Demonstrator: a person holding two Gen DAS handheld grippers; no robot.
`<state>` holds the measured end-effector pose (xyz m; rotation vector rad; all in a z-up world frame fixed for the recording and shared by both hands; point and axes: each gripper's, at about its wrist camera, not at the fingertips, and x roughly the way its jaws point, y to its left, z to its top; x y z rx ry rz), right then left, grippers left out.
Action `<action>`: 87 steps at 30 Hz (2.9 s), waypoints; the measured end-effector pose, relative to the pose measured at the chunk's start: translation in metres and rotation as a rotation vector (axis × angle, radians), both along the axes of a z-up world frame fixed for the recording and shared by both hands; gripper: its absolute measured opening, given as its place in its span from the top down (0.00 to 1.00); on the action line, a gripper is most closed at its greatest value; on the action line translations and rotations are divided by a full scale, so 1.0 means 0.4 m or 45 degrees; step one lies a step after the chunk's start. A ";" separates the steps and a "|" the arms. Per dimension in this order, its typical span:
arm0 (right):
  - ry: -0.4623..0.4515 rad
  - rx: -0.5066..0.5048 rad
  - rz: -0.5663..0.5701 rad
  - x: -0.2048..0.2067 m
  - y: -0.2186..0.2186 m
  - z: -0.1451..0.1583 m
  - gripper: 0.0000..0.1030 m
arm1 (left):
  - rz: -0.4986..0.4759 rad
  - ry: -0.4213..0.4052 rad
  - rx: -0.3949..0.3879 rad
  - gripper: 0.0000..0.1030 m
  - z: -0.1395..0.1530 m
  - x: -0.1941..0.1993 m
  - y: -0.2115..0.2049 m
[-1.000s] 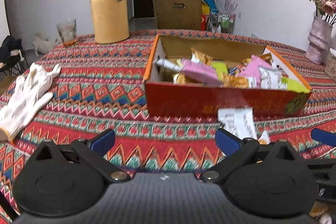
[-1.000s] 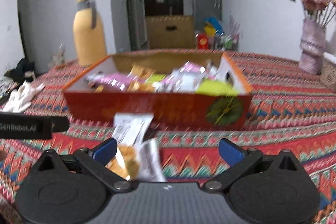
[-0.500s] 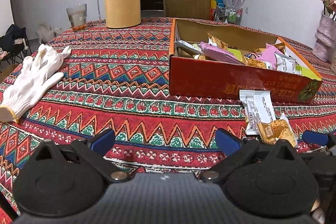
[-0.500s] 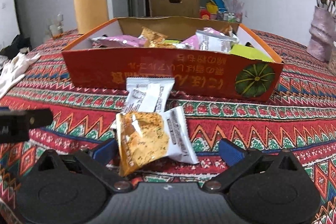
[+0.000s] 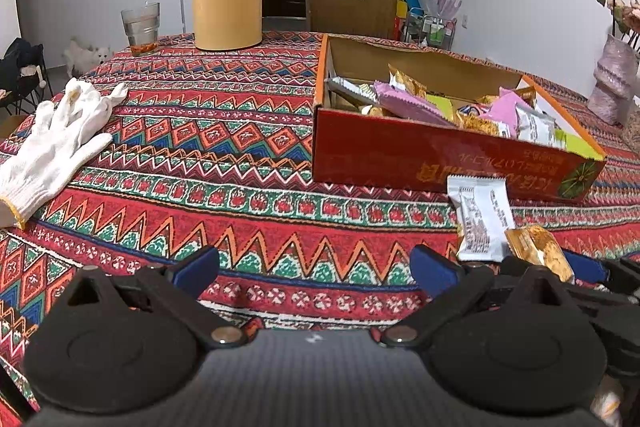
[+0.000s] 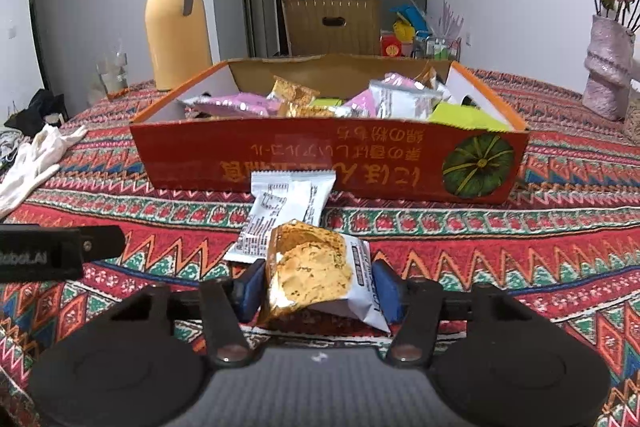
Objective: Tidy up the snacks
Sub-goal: 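Grasp a white packet with the left gripper while the right lifts its biscuit packet, then carry both packets over the box and open both grippers to drop them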
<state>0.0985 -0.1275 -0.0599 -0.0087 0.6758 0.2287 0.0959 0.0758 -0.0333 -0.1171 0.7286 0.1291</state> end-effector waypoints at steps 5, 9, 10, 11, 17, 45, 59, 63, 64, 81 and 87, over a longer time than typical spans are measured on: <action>-0.064 0.022 -0.024 -0.021 -0.041 0.028 0.47 | -0.016 -0.027 0.002 0.00 0.024 0.005 -0.028; -0.106 0.050 -0.065 -0.025 -0.094 0.051 0.47 | -0.028 -0.029 0.011 0.00 0.034 0.020 -0.063; -0.115 0.050 -0.076 -0.024 -0.109 0.055 0.46 | -0.033 -0.030 0.007 0.00 0.036 0.024 -0.072; -0.122 0.049 -0.085 -0.019 -0.123 0.056 0.46 | -0.035 -0.029 0.004 0.00 0.037 0.029 -0.080; -0.130 0.046 -0.151 0.008 -0.205 0.052 0.46 | -0.066 0.006 0.011 0.00 0.027 0.068 -0.143; -0.105 0.187 -0.223 0.061 -0.315 0.003 0.45 | -0.112 0.158 0.058 0.55 -0.046 0.209 -0.320; -0.150 0.153 -0.205 0.038 -0.303 0.016 0.45 | -0.133 0.091 0.010 0.60 0.005 0.152 -0.297; -0.165 0.152 -0.194 0.026 -0.296 0.035 0.45 | -0.142 0.041 -0.003 0.60 0.042 0.142 -0.290; -0.172 0.151 -0.192 0.024 -0.293 0.041 0.45 | -0.142 0.027 -0.003 0.60 0.051 0.140 -0.288; -0.294 0.109 -0.136 0.095 -0.212 0.173 0.45 | -0.131 -0.115 0.005 0.60 0.170 0.190 -0.239; -0.316 0.071 -0.125 0.149 -0.178 0.201 0.45 | -0.123 -0.156 0.018 0.60 0.196 0.229 -0.218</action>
